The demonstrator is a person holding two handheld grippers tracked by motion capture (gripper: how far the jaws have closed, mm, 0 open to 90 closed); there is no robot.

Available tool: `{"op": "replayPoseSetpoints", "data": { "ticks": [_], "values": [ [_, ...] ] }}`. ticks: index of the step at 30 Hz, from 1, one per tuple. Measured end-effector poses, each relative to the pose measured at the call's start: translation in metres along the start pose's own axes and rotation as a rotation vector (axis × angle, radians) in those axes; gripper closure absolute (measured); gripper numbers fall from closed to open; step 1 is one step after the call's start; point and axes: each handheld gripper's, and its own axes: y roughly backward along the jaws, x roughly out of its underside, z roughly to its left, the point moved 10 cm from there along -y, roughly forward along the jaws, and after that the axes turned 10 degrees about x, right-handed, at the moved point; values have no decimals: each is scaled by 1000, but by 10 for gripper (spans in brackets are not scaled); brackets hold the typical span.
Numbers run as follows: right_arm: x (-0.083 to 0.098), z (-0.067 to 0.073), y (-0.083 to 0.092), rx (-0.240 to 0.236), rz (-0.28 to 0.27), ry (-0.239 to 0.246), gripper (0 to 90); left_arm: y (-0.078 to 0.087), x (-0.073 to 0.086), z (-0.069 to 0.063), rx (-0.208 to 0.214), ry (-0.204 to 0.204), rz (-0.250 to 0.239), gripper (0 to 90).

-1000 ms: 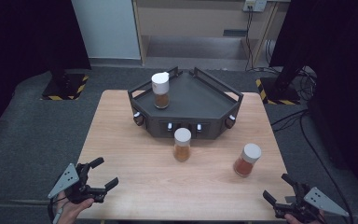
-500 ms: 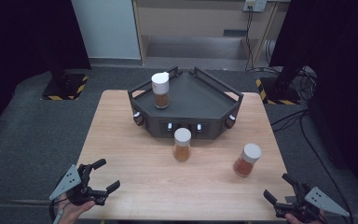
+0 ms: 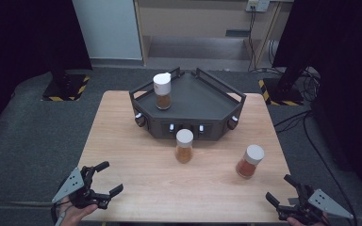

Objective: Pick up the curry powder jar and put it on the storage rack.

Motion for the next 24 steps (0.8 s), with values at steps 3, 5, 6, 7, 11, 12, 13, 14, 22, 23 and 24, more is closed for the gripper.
{"op": "replayPoseSetpoints", "data": {
  "ticks": [3, 5, 6, 7, 11, 12, 13, 14, 22, 23, 24],
  "values": [
    [-2, 1, -2, -9, 0, 8, 8, 0, 0, 0, 3, 1, -1, 17],
    [-5, 2, -3, -12, -2, 9, 8, 0, 0, 0, 1, 3, -1, 16],
    [-6, 2, -3, -16, -6, 4, 8, 0, 0, 1, 1, 4, -2, 16],
    [-8, 2, -3, -20, -10, 2, 8, 0, 0, 1, 0, 4, -5, 16],
    [-15, 3, -5, -31, -17, 9, 9, 1, 0, 0, 0, 8, -6, 17],
    [-17, 3, -6, -33, -17, 10, 9, 1, 0, 1, 0, 9, -6, 17],
    [-18, 3, -6, -37, -18, 10, 9, 1, 0, 1, 0, 9, -3, 16],
    [-20, 4, -7, -42, -17, 9, 10, 0, 1, 0, 0, 7, -2, 16],
    [-40, 9, -19, -92, -28, 1, 10, 0, 1, 0, -7, 9, -2, 15],
    [-43, 10, -21, -101, -31, 2, 9, 0, 1, 0, -7, 10, -3, 15],
    [-47, 11, -23, -108, -29, 6, 10, 0, 1, 1, -7, 10, -2, 16]
  ]
}}
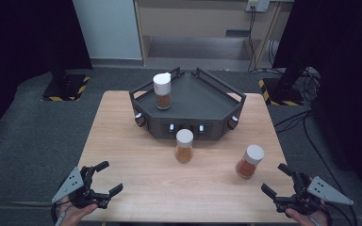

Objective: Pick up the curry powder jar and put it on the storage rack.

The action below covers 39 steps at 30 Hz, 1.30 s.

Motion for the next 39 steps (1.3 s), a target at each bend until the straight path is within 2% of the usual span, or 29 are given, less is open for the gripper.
{"op": "replayPoseSetpoints", "data": {
  "ticks": [8, 14, 24, 39],
  "values": [
    [-21, 3, -18, -43, 10, 9, 10, 1, 0, 1, -2, -1, 3, 16],
    [-30, 6, -31, -69, 22, 21, 10, 1, 1, 1, -6, 1, 7, 17],
    [-36, 13, -61, -105, 51, 41, 7, 2, 0, 3, -14, 9, -17, 17],
    [-36, 31, -111, -164, 110, 59, 9, 2, 1, 3, -17, 7, -1, 17]
  ]
}}
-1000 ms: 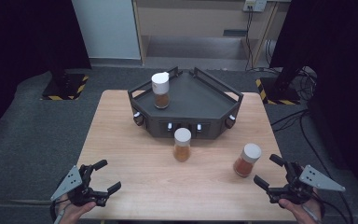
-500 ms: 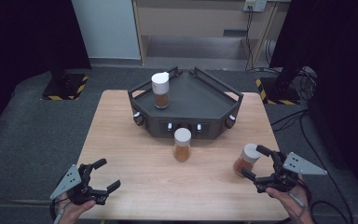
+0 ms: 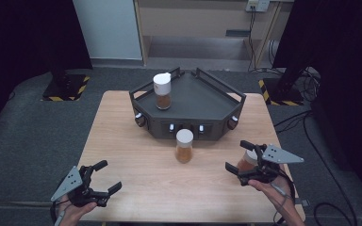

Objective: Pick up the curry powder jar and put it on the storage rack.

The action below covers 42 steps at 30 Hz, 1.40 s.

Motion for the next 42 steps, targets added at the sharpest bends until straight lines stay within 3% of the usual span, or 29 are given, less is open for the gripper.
{"op": "replayPoseSetpoints", "data": {
  "ticks": [6, 19, 31, 42],
  "values": [
    [0, 6, -21, -7, 33, -2, 14, 0, 0, 0, -1, 0, 2, 17],
    [2, 12, -62, 1, 51, -17, 33, 0, 0, 0, -6, -1, 13, 17],
    [1, 18, -99, 24, 61, 24, 48, -1, 1, 0, -9, 2, 23, 15],
    [12, 22, -132, 17, 79, 38, 66, -2, 1, 0, -10, 4, 27, 10]
  ]
}}
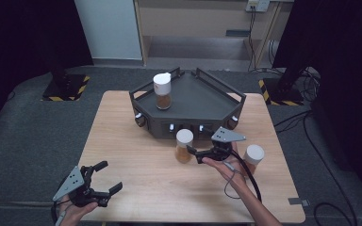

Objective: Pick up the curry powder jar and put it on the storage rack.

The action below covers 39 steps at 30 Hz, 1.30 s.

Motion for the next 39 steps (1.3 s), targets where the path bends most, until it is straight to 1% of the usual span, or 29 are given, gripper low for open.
{"op": "replayPoseSetpoints", "data": {
  "ticks": [4, 7, 9, 12, 15, 17, 20, 23, 26, 28, 35, 39],
  "values": [
    [2, 2, -12, -6, 0, 2, 76, -1, 0, -1, -1, -5, 11, 8],
    [2, 6, -21, -2, 17, 42, 84, -2, 0, -1, -8, -9, 19, 2],
    [3, 7, -27, -10, 16, 40, 90, -2, 0, -1, -8, -9, 20, 0],
    [2, 9, -34, -20, 23, 51, 98, -2, 0, -1, -8, -6, 21, 0],
    [3, 11, -39, -18, 16, 52, 114, -2, 0, -1, -9, -8, 22, 0],
    [5, 12, -42, -22, 22, 61, 141, -2, 1, -1, -8, -8, 23, 0],
    [7, 11, -45, -18, 26, 70, 174, -2, 1, -1, -5, -10, 28, 0],
    [8, 11, -47, -10, 15, 76, 224, -3, 1, -1, -4, -10, 29, 0],
    [8, 10, -48, 4, 11, 83, 291, -2, 1, -1, -5, -11, 29, 0],
    [9, 9, -49, -1, 12, 81, 335, -2, 1, -1, -6, -10, 27, 0],
    [9, 9, -49, -3, 12, 80, 339, -3, 1, -1, -5, -11, 28, 0],
    [7, 10, -48, -7, 20, 89, 339, -2, 1, -1, -5, -10, 26, 0]
  ]
}}
